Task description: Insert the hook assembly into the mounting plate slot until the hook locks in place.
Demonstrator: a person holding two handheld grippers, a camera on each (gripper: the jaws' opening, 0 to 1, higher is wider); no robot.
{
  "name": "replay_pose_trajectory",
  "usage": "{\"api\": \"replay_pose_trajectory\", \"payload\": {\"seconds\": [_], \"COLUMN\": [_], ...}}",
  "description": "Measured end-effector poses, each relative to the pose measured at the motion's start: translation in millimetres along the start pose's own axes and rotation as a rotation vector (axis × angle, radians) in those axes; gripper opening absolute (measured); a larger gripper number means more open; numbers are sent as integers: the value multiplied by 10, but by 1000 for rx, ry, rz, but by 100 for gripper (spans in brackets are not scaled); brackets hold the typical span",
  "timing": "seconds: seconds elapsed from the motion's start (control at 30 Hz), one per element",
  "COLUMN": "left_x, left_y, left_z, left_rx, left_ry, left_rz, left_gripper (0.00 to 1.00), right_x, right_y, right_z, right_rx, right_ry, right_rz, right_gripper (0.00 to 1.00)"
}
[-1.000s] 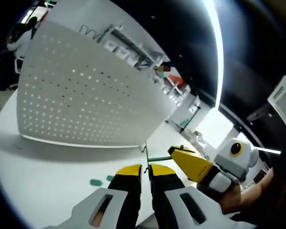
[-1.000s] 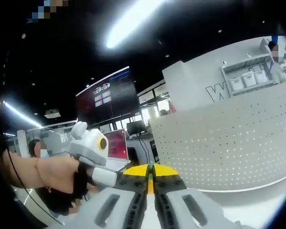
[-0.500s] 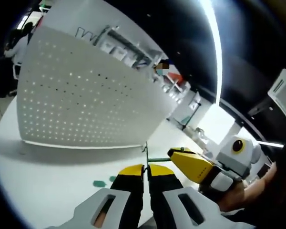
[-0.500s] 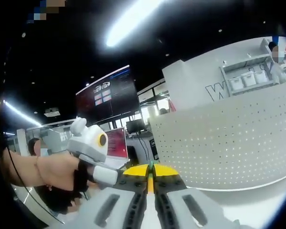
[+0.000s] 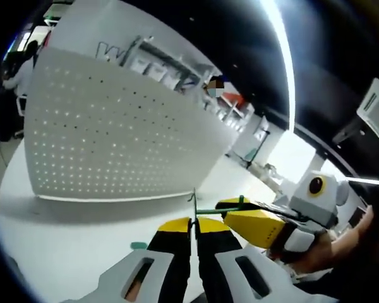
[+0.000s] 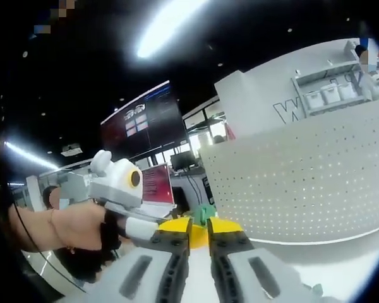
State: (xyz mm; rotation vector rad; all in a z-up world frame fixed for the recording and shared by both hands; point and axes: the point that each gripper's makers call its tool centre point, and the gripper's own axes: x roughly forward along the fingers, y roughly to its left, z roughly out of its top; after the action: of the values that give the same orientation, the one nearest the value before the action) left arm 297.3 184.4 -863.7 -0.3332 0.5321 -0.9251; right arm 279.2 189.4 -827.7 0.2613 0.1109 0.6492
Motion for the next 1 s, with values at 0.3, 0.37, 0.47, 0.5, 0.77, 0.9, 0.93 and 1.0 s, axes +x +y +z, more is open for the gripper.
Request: {"api": "replay_pose_trajectory", "payload": {"seconds": [0.3, 0.37, 0.47, 0.5, 0.77, 0.9, 0.93, 1.0], "left_x": [21, 28, 27, 26, 37, 49, 50, 52], "left_y": [21, 16, 22, 33, 39, -20, -33, -50], "left_z": [14, 2, -5, -15, -9, 4, 5, 6], "left_rx": [75, 84, 100, 113, 218, 263, 267, 292], "left_ry": [7, 11, 10, 15, 21, 14, 12, 10], "left_rz": [36, 38, 47, 55, 85, 81, 79, 81], "left_gripper": [1, 1, 1, 1, 1, 1, 1, 1], "right_x": [-76, -90, -135, -149, -182, -152, -134, -97], "right_y": [-18, -33, -75, -84, -102, -108, -115, -126], "right_z": [78, 71, 52, 51, -7, 2, 3, -1], "right_rx": [27, 38, 51, 56, 53, 81, 89, 105], "right_ry": [-13, -6, 2, 2, 52, 45, 44, 40], "right_rz": [-7, -8, -22, -25, -30, -25, -26, -26], "right_gripper": [14, 15, 15, 15, 14, 13, 13, 13]}}
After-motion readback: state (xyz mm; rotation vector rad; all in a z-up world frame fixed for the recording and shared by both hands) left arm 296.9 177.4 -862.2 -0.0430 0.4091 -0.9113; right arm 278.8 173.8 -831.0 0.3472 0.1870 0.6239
